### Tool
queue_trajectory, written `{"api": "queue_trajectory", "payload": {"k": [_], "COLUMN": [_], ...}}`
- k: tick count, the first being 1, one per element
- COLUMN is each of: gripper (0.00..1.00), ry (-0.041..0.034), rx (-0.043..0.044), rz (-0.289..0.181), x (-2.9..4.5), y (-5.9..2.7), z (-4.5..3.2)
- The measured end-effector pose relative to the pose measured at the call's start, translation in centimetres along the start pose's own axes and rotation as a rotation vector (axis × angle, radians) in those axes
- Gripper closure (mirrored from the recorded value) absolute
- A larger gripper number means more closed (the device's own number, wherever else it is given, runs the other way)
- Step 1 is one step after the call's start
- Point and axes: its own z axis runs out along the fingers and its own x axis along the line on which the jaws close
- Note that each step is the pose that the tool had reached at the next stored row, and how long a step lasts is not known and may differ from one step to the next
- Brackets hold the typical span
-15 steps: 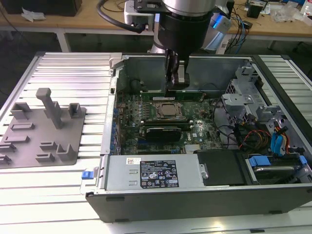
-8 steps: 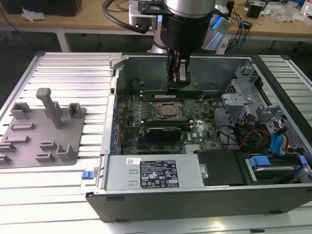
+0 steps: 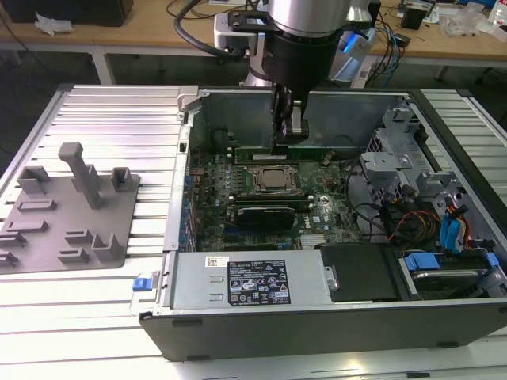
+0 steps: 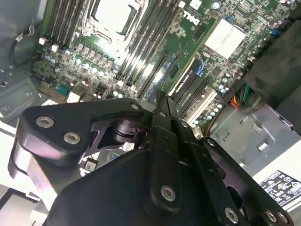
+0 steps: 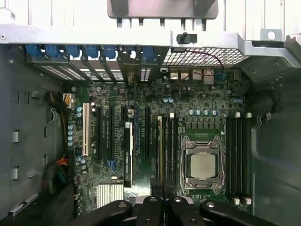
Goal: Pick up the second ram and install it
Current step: 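Pick up the second ram and move it above second insertion slot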
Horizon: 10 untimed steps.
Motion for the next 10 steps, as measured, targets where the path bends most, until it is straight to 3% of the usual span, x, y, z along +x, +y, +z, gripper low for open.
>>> {"api": "queue_trajectory", "payload": {"k": [10], "gripper": [0.91], "ry": [0.0], "rx": [0.0], "rz": [0.0], "x": [-1.7], "y": [-0.04], "z": [1.15]}}
